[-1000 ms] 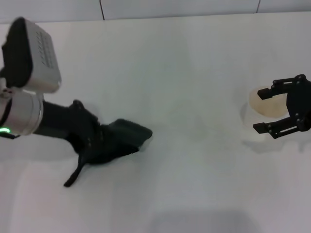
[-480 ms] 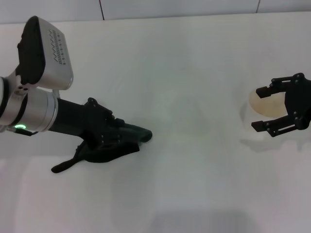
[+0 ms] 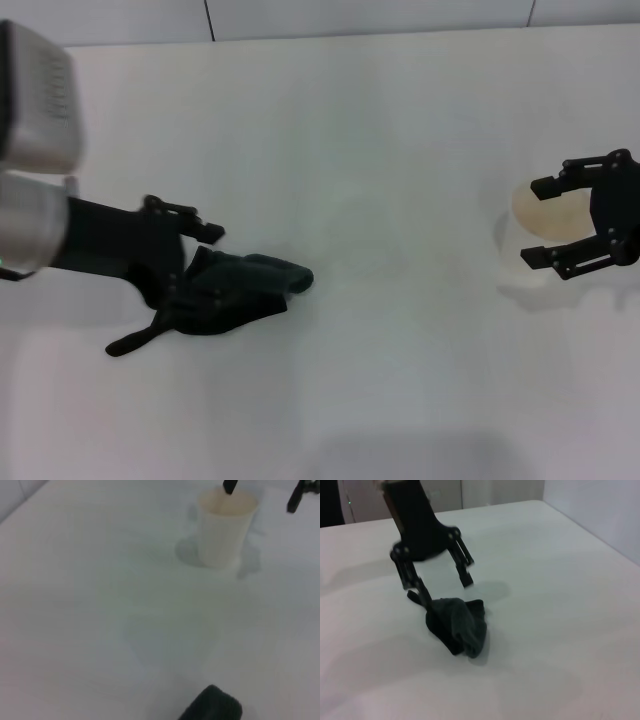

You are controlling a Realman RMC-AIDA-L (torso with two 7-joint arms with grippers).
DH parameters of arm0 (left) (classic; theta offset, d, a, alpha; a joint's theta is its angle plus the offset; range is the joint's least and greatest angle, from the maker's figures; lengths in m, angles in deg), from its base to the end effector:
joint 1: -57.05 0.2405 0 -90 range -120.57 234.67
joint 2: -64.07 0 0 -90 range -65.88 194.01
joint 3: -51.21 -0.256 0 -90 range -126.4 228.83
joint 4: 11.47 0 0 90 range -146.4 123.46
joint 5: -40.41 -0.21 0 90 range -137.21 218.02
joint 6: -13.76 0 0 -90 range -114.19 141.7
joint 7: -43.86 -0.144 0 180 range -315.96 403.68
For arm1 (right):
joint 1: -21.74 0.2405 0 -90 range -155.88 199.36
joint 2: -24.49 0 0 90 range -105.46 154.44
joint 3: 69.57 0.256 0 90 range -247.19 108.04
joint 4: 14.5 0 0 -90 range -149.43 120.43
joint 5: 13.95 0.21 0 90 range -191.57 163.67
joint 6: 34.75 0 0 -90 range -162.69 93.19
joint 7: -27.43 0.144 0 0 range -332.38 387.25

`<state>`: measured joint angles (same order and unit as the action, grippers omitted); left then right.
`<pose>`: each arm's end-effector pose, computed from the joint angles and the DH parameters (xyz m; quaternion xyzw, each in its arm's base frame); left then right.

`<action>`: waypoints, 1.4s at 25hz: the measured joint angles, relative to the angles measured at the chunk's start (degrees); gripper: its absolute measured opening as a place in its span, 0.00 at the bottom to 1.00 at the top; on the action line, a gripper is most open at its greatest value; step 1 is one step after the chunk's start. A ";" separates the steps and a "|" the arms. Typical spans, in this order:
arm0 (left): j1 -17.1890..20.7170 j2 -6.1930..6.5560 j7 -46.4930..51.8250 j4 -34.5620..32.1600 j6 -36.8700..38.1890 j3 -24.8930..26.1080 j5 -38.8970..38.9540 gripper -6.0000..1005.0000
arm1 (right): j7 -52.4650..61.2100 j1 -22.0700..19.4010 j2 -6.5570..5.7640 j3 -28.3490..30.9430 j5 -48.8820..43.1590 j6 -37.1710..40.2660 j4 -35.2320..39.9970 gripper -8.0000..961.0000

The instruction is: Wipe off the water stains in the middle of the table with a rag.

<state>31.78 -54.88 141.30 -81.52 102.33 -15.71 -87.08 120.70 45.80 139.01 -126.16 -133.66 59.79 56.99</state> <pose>-0.2225 0.3284 0.0081 -0.9909 -0.0970 0.0152 0.0919 0.2319 0.3302 0.0684 -0.9853 0.0898 0.0477 0.1373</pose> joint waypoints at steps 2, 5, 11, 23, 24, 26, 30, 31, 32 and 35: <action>0.84 -0.01 -2.67 -0.67 2.64 3.45 0.93 0.67 | -0.12 -0.03 -0.01 0.57 0.32 0.54 0.01 0.89; 2.09 -0.02 -8.12 -0.83 6.96 8.85 2.57 0.75 | -0.24 -0.05 -0.17 0.91 1.09 1.42 -0.12 0.89; 3.83 0.02 -15.09 -0.78 14.62 18.67 4.91 0.75 | -0.28 0.12 -0.33 3.07 1.62 5.00 -0.26 0.89; 8.11 1.93 -20.65 -0.34 19.45 22.99 10.66 0.75 | -1.67 -0.61 0.00 5.41 3.93 8.98 -0.55 0.89; 8.24 1.85 -20.74 -0.32 19.46 23.00 10.48 0.74 | -1.73 -0.67 0.00 5.42 4.14 8.92 -0.63 0.89; 8.50 1.77 -20.96 -0.28 19.48 23.06 10.47 0.74 | -1.78 -0.70 0.01 5.44 4.30 8.75 -0.72 0.89; 8.77 1.68 -21.07 -0.25 20.01 23.07 10.59 0.74 | -1.82 -0.70 -0.04 5.52 4.31 8.68 -0.74 0.89; 8.77 1.68 -20.99 -0.25 20.27 23.00 10.58 0.74 | -1.88 -0.70 -0.05 5.54 4.31 8.67 -0.74 0.89; 8.78 1.70 -20.92 -0.25 20.49 22.93 10.54 0.74 | -2.05 -0.70 -0.06 5.54 4.31 8.66 -0.75 0.89; 8.80 1.75 -20.77 -0.25 21.04 22.74 10.39 0.74 | -2.37 -0.69 -0.01 5.53 4.31 8.60 -0.81 0.89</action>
<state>40.58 -53.14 120.54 -81.78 123.37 7.03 -76.68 118.33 45.11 139.00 -120.63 -129.35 68.38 56.19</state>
